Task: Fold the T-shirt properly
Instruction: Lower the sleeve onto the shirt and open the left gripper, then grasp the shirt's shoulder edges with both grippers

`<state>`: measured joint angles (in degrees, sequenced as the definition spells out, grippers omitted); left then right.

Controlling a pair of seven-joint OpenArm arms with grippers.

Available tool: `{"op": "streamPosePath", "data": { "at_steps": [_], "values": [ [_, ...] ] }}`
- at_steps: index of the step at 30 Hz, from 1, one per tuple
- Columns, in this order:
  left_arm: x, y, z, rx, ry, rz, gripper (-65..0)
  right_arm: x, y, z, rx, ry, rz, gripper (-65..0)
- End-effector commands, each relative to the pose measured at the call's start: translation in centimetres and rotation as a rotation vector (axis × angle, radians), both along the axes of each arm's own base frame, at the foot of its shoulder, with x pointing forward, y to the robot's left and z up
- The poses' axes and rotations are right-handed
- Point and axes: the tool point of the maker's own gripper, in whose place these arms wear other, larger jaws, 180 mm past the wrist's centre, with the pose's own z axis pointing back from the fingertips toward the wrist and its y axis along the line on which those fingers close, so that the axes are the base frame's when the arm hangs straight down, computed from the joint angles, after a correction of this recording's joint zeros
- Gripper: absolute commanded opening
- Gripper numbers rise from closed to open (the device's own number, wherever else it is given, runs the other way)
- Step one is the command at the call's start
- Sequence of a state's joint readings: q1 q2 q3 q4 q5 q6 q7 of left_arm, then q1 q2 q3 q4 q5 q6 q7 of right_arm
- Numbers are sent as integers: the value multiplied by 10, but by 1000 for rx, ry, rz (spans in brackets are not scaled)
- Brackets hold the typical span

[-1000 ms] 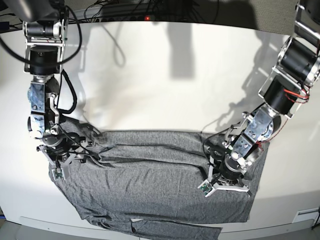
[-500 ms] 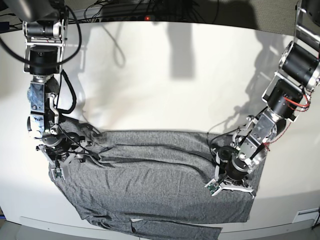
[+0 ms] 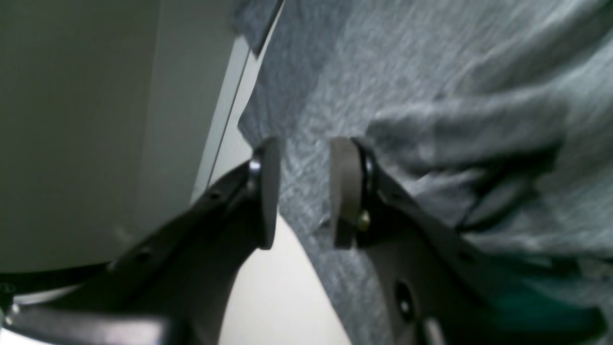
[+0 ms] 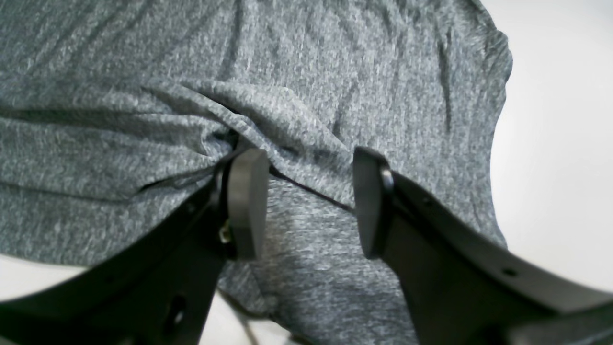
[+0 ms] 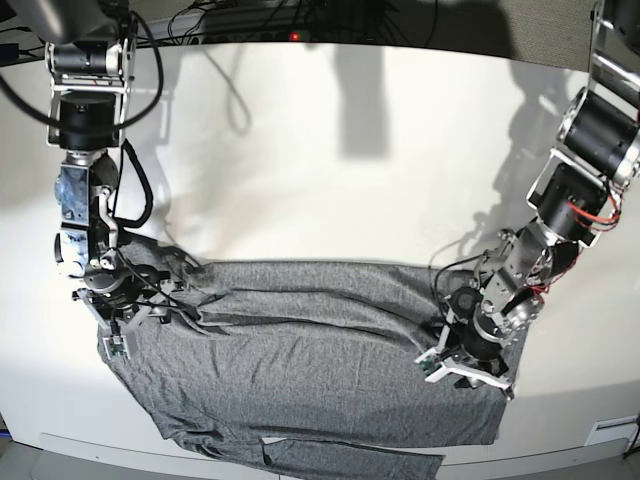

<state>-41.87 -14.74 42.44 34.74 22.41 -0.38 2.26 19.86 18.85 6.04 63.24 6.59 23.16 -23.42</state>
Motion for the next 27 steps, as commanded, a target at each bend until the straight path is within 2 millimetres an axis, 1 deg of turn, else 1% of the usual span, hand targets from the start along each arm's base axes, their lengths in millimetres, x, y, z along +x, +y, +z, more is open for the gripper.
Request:
{"op": "streamPosePath", "data": {
  "at_steps": [1,4,6,10,15,17,19,21,23,26,27],
  "values": [
    [19,8,28,0,-71,14,-473,14,-5,24,-2,-72,-5,-361],
    [18,23,19,18,-43,48,-473,15,-5,25,-1,-77,-4,-361],
    [15,27,14,-35,-21,86,-473,15,-5,26,-1,-83,-3,-361],
    [10,24,4,-232,25,179,-473,15,-5,26,-1,-83,-3,-361],
    [-5,15,-17,-264,70,185,-473,15,-5,25,15,-98,-6,-361],
    [-14,14,-28,-261,95,191,-473,14,-7,19,26,-86,-14,-361],
    [-24,15,-41,-249,132,213,-473,10,-9,8,31,-58,-23,-361],
    [-32,13,-47,-246,138,227,-473,7,-12,-2,38,-36,-32,-361],
    [-37,9,-48,-275,118,247,-473,3,-14,-13,46,-16,-42,-361],
    [-50,-1,-57,-321,138,241,-473,-4,-17,-29,54,32,-55,-361],
    [-54,-2,-61,-321,145,239,-473,-7,-18,-34,51,49,-58,-361]
  ]
}}
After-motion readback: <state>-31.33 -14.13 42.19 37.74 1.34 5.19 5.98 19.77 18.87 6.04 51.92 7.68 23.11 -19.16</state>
